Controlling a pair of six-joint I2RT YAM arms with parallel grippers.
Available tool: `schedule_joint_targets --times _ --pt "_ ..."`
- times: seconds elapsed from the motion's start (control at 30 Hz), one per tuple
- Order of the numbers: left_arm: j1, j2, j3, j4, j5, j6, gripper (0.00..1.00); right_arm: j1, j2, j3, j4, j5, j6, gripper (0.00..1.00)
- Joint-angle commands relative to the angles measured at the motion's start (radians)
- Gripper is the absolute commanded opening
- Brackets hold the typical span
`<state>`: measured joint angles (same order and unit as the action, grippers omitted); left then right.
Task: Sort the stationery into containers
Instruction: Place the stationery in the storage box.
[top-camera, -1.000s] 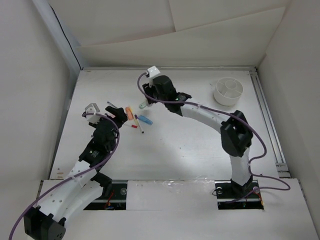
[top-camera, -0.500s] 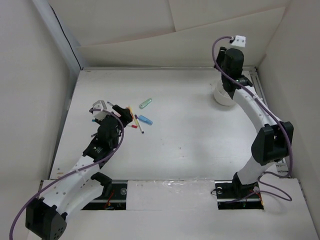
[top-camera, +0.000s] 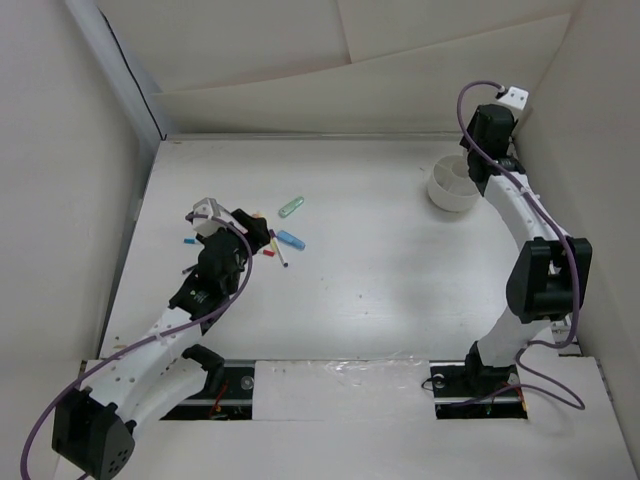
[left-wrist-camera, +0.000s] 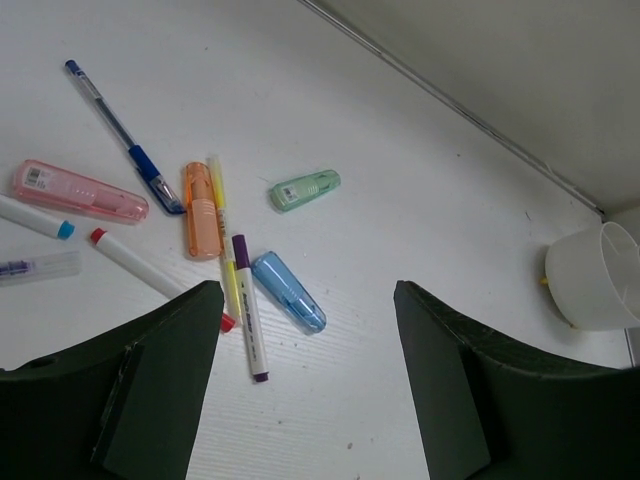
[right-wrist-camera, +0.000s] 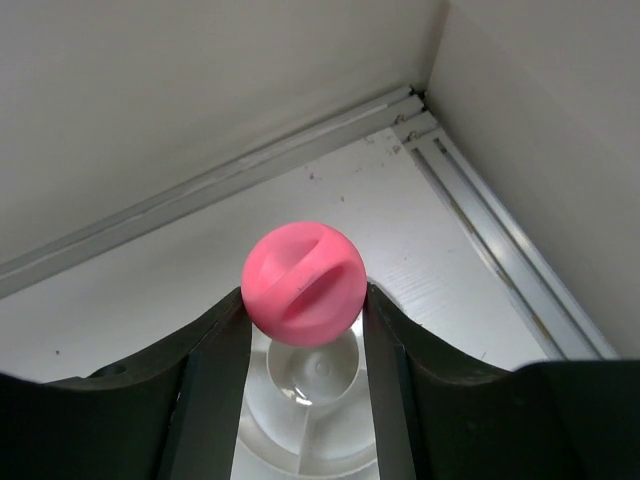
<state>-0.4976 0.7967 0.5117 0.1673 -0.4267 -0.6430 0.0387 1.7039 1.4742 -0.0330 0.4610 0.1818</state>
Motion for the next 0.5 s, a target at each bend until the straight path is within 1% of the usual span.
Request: schedule_joint_targets --times 0.0,0.23,0.47 --pt "-0.002 0.004 0.036 0.043 0.011 0.016 0.66 -0.009 -0.006 -0.04 0.038 -0.008 0.048 0.29" --pt "0.007 0.004 0.036 0.043 0.02 0.016 0.66 -0.01 -0.006 -0.095 0.038 -0.035 0.058 0.29" --pt "0.007 0.004 0.036 0.043 0.02 0.016 0.66 0.02 -0.039 -0.115 0.038 0.007 0.039 0.29"
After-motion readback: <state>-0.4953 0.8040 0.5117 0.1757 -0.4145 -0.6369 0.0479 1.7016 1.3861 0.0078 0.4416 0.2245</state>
